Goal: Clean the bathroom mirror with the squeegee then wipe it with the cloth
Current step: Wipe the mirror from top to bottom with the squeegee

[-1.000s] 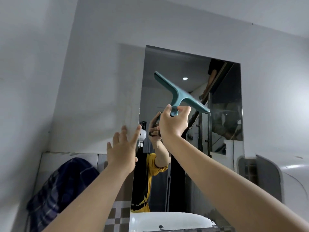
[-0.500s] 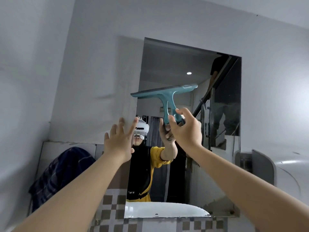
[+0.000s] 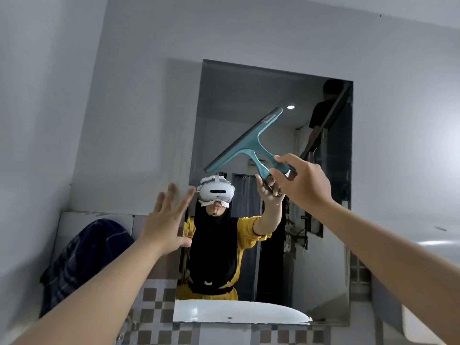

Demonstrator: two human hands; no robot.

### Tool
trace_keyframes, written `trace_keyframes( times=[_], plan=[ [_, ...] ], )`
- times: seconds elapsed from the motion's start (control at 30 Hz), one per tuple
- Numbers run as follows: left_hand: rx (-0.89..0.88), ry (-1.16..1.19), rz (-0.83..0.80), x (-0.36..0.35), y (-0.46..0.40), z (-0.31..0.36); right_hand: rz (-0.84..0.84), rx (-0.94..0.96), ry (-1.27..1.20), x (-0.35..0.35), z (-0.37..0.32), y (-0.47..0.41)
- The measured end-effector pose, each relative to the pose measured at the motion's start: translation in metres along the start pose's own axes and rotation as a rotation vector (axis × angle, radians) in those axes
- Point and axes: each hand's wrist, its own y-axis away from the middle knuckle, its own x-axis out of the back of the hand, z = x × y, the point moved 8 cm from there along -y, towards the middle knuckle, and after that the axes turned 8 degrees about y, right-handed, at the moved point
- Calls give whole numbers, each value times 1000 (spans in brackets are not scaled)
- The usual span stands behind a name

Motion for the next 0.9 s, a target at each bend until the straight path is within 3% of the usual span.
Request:
trace_keyframes(
  times=[0.17,0.47,0.9],
  plan=[
    [21,-20,3,2,1,2,-7,35,35,18,34,2],
    [83,-51,54,1,0,3,-38,-98,78,57,126,17],
    [117,-55,93,0,2,7,-75,-284,33,69,158,56]
  ],
)
